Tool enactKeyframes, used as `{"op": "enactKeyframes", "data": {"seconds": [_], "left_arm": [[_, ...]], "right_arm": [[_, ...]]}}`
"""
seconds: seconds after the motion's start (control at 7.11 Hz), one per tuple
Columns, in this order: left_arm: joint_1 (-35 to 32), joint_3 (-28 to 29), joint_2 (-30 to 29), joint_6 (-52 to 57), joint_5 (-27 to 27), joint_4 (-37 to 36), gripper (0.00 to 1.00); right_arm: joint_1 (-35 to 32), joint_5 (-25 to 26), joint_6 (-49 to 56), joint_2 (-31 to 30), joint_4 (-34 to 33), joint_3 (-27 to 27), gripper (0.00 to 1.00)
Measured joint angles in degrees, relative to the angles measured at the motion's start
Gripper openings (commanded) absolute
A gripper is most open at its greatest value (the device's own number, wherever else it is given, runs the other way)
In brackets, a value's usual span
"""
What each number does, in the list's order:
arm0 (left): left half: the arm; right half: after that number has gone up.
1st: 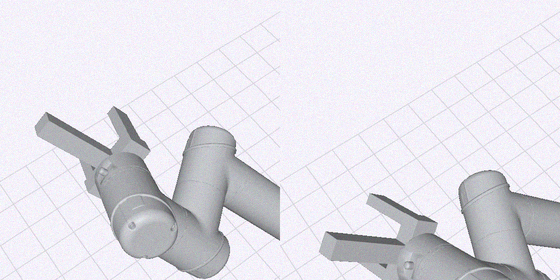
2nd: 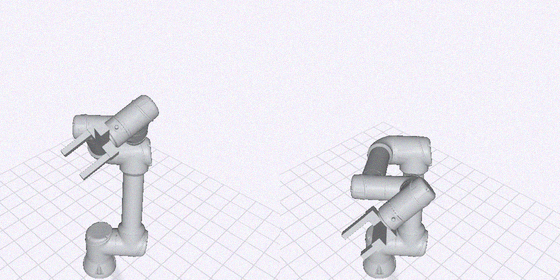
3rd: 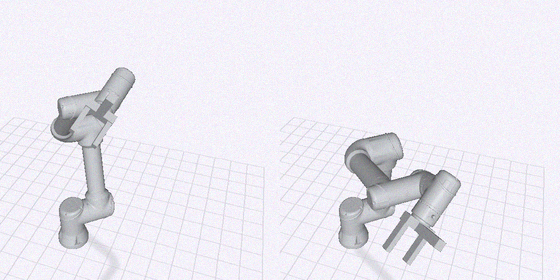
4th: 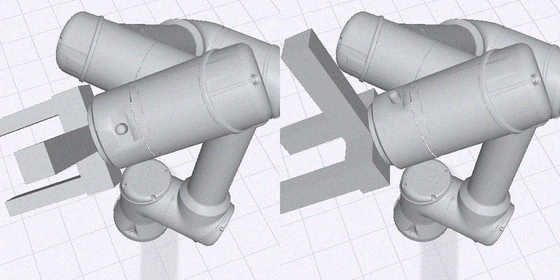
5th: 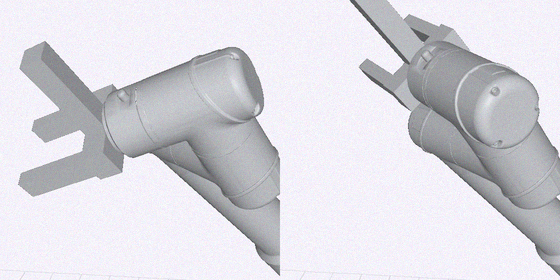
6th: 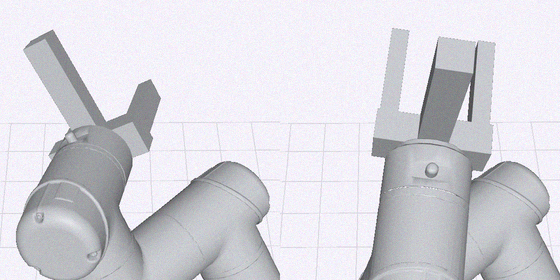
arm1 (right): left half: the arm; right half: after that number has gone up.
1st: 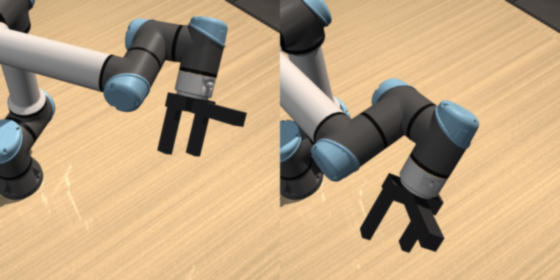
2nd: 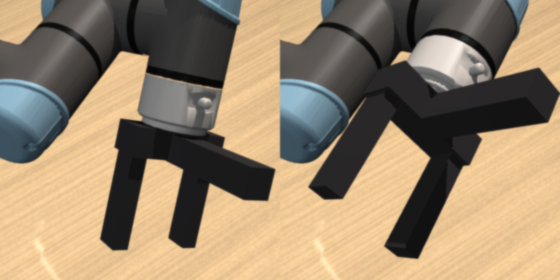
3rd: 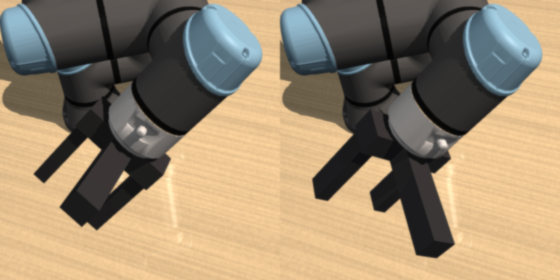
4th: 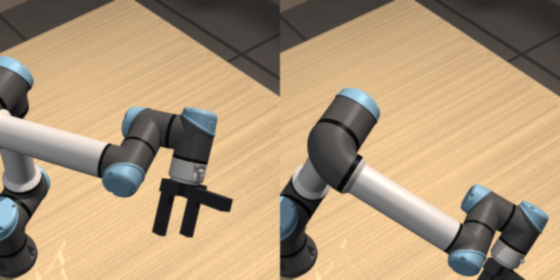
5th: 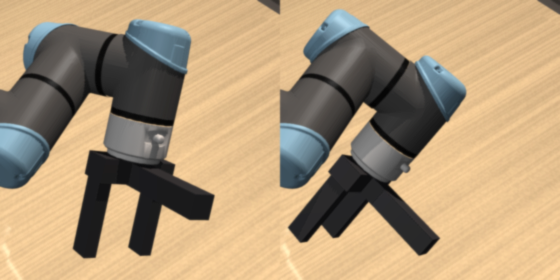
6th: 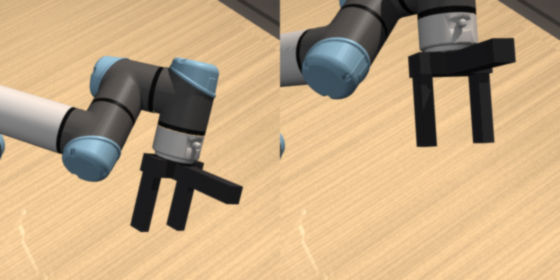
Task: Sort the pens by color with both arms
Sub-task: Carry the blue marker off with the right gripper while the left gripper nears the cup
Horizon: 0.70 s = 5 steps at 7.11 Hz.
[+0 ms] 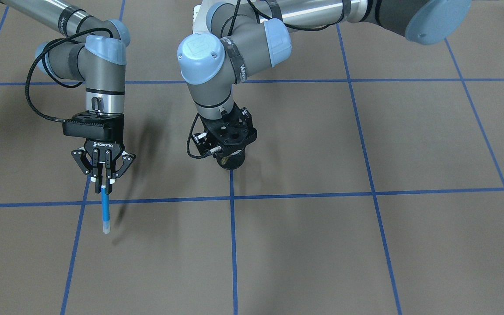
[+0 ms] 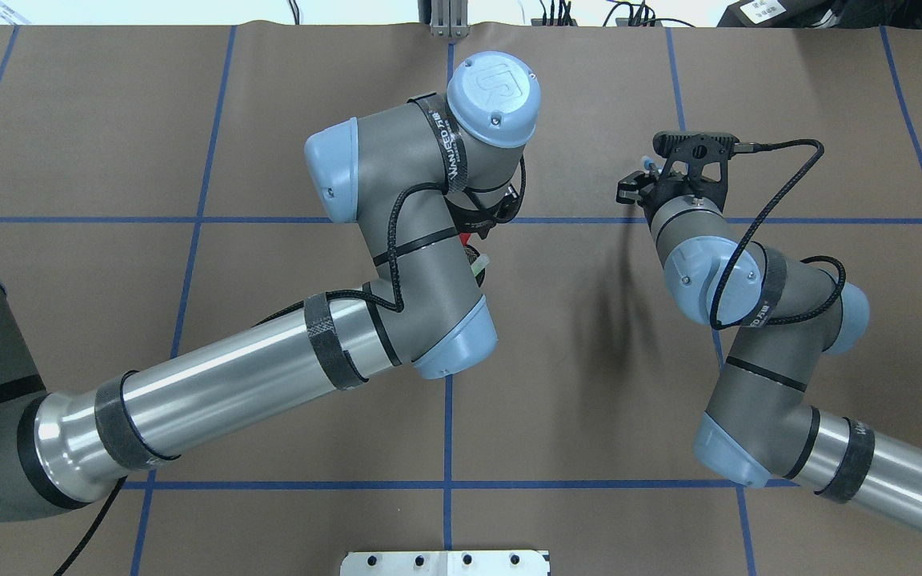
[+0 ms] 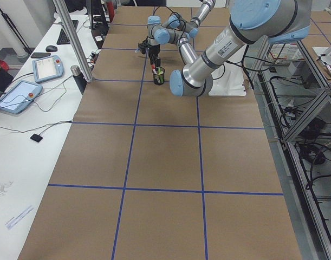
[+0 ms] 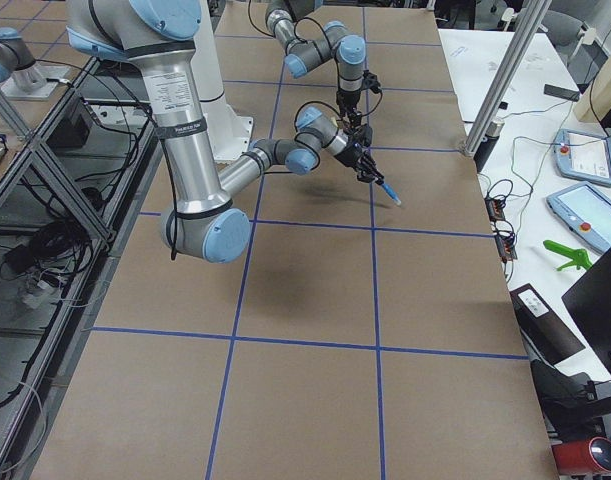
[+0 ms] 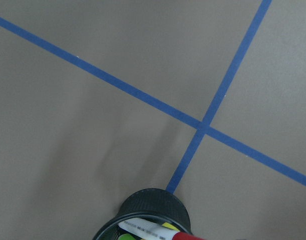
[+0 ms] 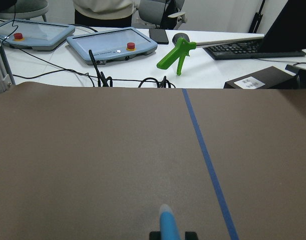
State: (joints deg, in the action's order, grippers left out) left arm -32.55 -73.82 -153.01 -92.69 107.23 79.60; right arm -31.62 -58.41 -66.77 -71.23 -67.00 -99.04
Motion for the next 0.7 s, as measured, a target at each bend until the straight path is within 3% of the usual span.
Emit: {"op": "enactKeyframes", "data": {"seconds": [0.28,0.7], "left_arm": [[0.1,0.1,-0.3,-0.5,0.0,0.0,0.65],[0.1,0.2,-0.5,-0.9,-0.4,0.0,0.58]], "right_arm": [[1.7,5.1,2.4,0.0,0.8,0.3,0.20],[4.2,7.8,-0.4,-0.1,9.8,4.0,0.20]]}}
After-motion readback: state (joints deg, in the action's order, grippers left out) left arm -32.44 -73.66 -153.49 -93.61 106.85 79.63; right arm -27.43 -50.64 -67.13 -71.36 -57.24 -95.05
